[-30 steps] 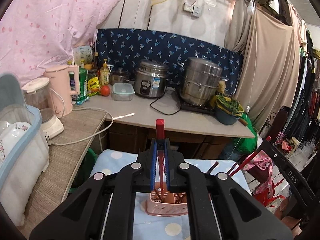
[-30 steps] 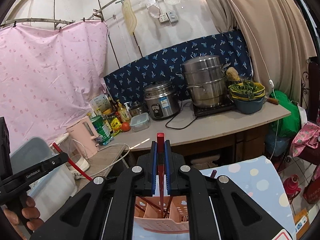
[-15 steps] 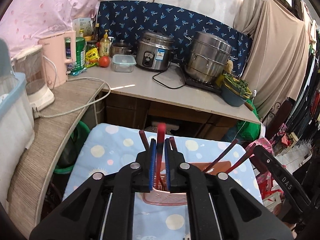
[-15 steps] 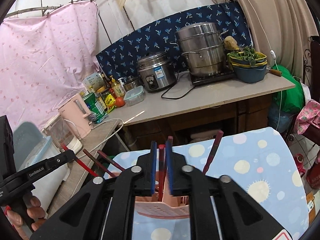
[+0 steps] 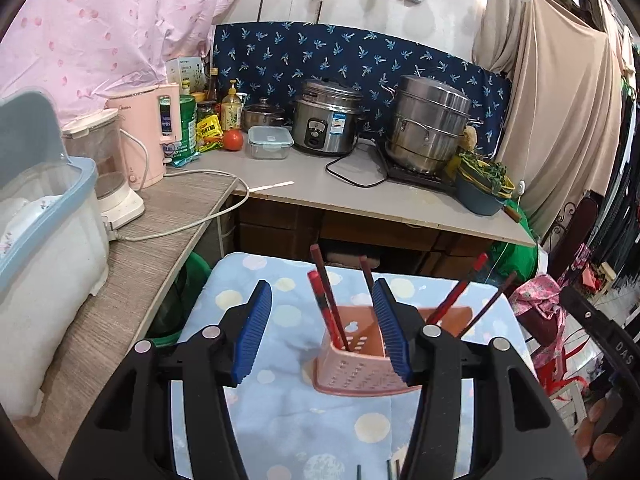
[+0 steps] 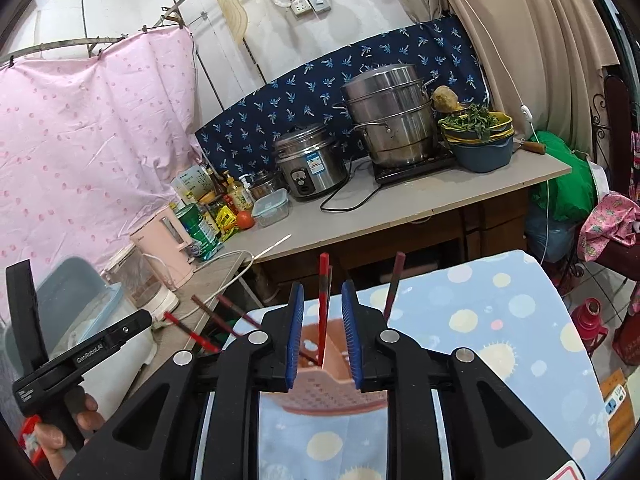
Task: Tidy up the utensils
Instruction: 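Lower the red chopsticks into the holder and open both grippers, then move both open grippers back down to the green chopsticks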
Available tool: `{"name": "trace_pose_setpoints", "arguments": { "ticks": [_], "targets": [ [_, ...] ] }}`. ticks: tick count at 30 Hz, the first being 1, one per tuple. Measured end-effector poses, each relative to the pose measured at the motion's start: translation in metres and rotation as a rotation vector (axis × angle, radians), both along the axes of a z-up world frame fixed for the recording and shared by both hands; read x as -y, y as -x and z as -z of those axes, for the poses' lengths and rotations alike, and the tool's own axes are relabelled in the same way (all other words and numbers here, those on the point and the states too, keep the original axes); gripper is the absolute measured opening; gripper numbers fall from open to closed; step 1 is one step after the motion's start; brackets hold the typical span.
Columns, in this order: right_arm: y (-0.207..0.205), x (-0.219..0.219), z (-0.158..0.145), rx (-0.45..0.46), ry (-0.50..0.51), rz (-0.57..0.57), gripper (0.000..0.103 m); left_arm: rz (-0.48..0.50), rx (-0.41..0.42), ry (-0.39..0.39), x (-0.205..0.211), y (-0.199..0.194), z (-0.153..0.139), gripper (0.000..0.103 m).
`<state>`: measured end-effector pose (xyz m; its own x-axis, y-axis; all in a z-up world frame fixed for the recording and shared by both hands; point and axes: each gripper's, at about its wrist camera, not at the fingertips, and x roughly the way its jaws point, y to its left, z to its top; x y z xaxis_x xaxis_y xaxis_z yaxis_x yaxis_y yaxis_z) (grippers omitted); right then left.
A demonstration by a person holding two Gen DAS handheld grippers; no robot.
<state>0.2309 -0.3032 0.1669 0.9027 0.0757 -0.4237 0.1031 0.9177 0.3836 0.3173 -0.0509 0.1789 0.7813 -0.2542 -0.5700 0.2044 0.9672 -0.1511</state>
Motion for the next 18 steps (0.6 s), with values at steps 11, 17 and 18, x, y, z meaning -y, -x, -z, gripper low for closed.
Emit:
{"name": "trace_pose_setpoints", "arguments": {
  "ticks": [11, 17, 18],
  "targets": [
    [0.078, -0.019, 0.015, -0.041, -0.015, -0.022, 0.025, -0.009, -0.013, -0.124, -0.004, 0.071, 0.016, 0.06],
    [0.114, -0.037, 0.028, -0.071, 0.022, -0.038, 0.025, 0.007, -0.031, -0.165, -0.004, 0.106, 0.03, 0.06],
    [0.12, -0.04, 0.03, -0.077, 0.029, -0.04, 0.025, 0.011, -0.039, -0.167, -0.004, 0.112, 0.033, 0.06]
  ]
}}
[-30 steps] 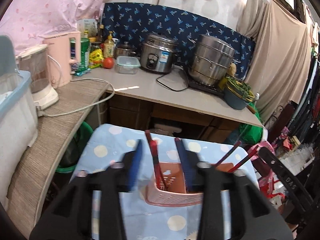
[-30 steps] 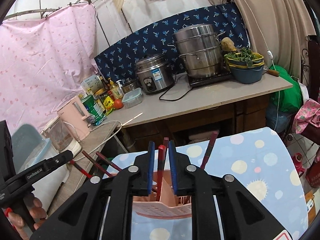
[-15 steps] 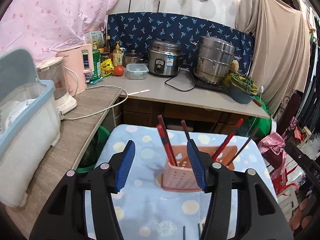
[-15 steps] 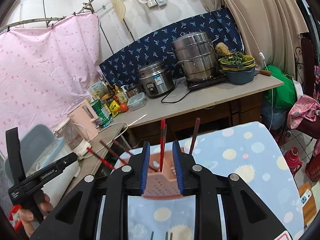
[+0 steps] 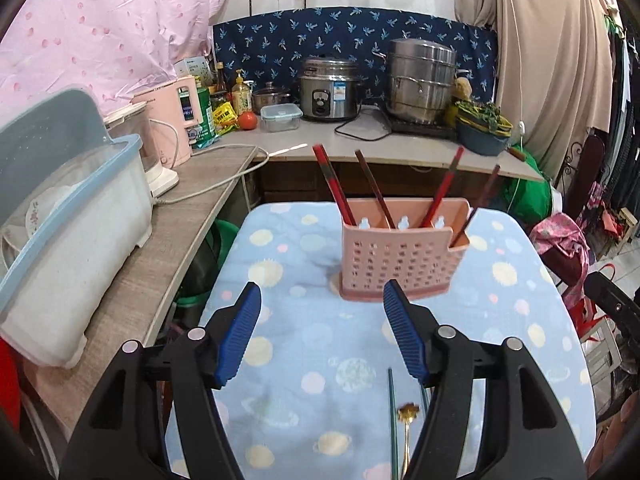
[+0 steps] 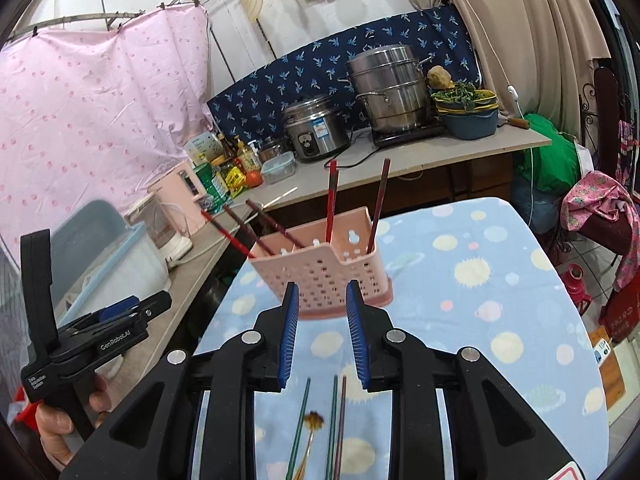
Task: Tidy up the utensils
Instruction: 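Move both open grippers back down to the green chopsticks, then close the right gripper on a green chopstick while the left gripper grasps the other green one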
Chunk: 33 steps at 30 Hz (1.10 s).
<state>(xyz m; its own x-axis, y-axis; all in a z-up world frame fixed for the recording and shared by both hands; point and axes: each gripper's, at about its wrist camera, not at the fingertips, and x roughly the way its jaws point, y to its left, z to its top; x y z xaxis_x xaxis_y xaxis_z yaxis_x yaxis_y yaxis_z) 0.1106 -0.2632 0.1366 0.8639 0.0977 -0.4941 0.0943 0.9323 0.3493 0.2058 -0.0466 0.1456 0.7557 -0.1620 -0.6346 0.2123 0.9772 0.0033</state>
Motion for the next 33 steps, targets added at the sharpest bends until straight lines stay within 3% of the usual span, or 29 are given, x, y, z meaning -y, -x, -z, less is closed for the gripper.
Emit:
{"name": "trace_pose_setpoints", "arguments": {
  "ticks": [8, 18, 24, 33],
  "targets": [
    [0.042, -0.025, 0.026, -0.056, 0.083, -0.013, 0.025, 0.016, -0.056, -0.024, -0.006, 0.039, 0.029, 0.06],
    [0.087, -0.052, 0.101, -0.229, 0.14, -0.052, 0.025, 0.031, -0.201, -0.067, -0.018, 0.083, 0.102, 0.06],
    [0.108, -0.069, 0.138, -0.298, 0.127, -0.105, 0.022, 0.037, -0.27, -0.07, -0.02, 0.105, 0.138, 0.06],
    [0.119, -0.088, 0.162, -0.347, 0.108, -0.166, 0.012, 0.065, -0.299, -0.07, -0.016, 0.131, 0.164, 0.06]
  ]
}}
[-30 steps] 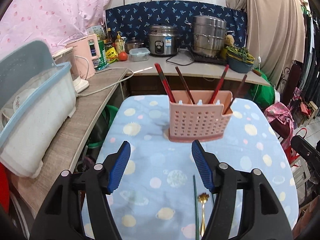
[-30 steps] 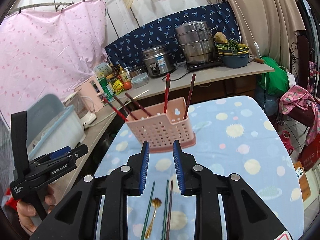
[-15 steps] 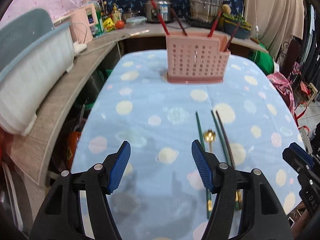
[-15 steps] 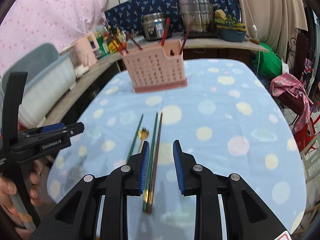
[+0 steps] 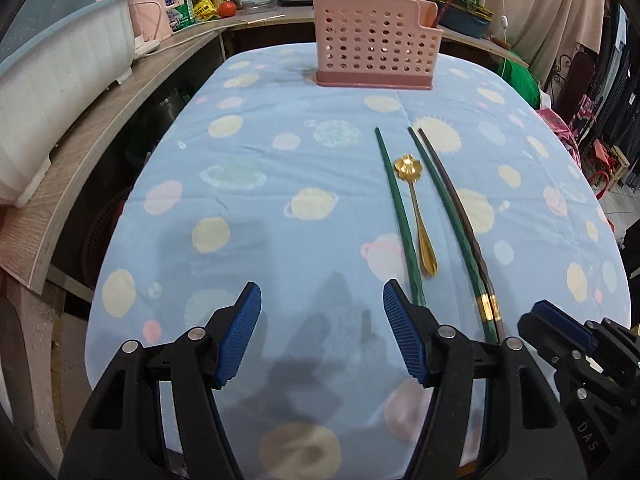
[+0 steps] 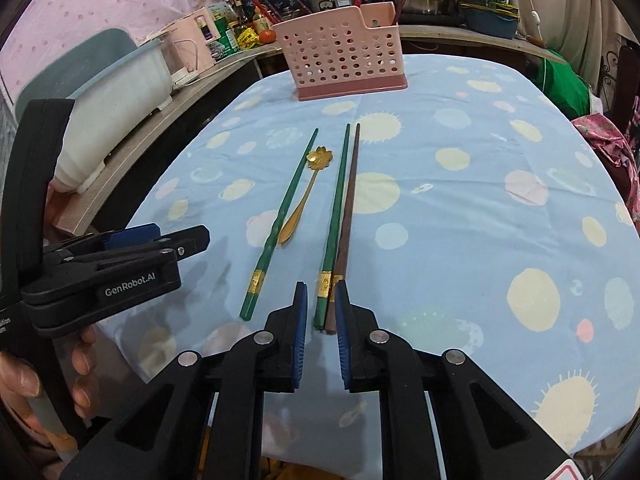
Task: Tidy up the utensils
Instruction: 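Close the right gripper on a green chopstick while the left gripper grasps the other green one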
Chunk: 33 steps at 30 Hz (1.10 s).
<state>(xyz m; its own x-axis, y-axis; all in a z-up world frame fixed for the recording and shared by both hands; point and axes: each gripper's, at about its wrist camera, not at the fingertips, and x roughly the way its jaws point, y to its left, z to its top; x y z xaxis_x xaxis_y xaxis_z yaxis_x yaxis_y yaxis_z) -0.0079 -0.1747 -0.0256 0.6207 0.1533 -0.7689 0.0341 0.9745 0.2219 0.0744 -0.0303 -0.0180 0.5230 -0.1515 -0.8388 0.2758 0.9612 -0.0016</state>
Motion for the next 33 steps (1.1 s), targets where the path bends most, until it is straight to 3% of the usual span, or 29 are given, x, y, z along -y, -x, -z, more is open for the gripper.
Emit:
{"name": "trace_pose_setpoints", "arguments": {
  "ticks": [15, 33],
  "targets": [
    [-0.013, -0.004, 0.028, -0.078, -0.019, -0.005, 0.009, 0.016, -0.039, 0.017, 0.001, 0.011, 0.013, 0.06],
    [-0.014, 0.0, 0.027, -0.069, -0.022, 0.004, 0.007, 0.071, -0.122, 0.094, 0.02, 0.012, 0.03, 0.06]
  ]
}}
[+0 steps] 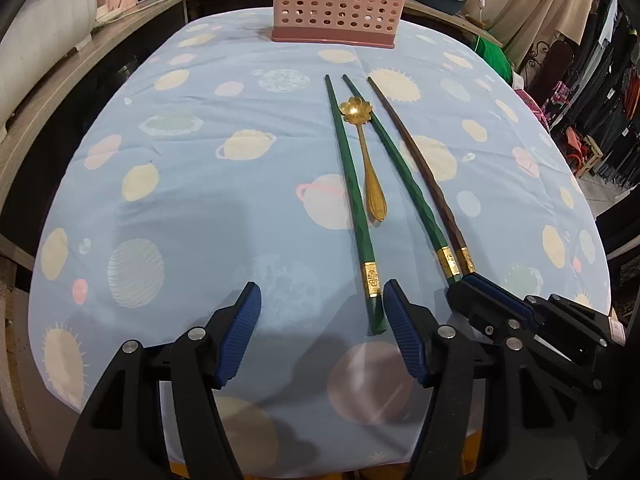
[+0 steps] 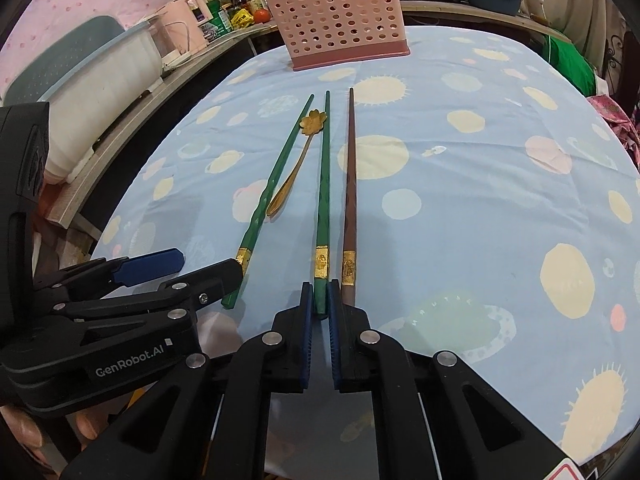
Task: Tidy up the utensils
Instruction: 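Close the right gripper on a green chopstick while the left gripper grasps the other green one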
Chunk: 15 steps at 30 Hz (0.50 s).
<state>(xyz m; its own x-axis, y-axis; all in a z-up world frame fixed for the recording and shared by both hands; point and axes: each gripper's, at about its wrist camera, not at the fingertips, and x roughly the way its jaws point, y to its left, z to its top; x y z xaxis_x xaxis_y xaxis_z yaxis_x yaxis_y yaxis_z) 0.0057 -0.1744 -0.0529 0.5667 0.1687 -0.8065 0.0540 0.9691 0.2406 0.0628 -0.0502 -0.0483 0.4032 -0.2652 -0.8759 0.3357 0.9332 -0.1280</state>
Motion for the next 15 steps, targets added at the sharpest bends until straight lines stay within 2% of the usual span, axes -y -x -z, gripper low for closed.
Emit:
{"name": "trace_pose_setpoints", "arguments": {
  "ticks": [2, 3, 5, 7, 9, 15],
  "targets": [
    [0.001, 0.0, 0.0, 0.0, 0.0, 0.0, 0.007, -0.002, 0.016, -0.008, 0.002, 0.0, 0.0, 0.057],
    [0.001, 0.0, 0.0, 0.001, -0.001, 0.001, 0.007, -0.001, 0.022, -0.012, 0.003, 0.0, 0.0, 0.052],
    [0.001, 0.0, 0.0, 0.003, -0.002, 0.003, 0.007, 0.002, 0.029, -0.017, 0.004, 0.0, -0.001, 0.04],
    [0.001, 0.002, -0.002, 0.007, -0.005, 0.007, 0.007, 0.018, 0.021, -0.005, 0.005, 0.0, -0.001, 0.016],
    [0.002, 0.003, -0.004, 0.014, -0.008, 0.011, 0.007, 0.027, 0.008, 0.008, 0.005, 0.0, -0.001, 0.007],
    [0.007, 0.011, -0.021, 0.052, -0.019, 0.031, 0.007, 0.023, 0.011, 0.029, -0.001, 0.001, -0.009, 0.007]
  ]
}}
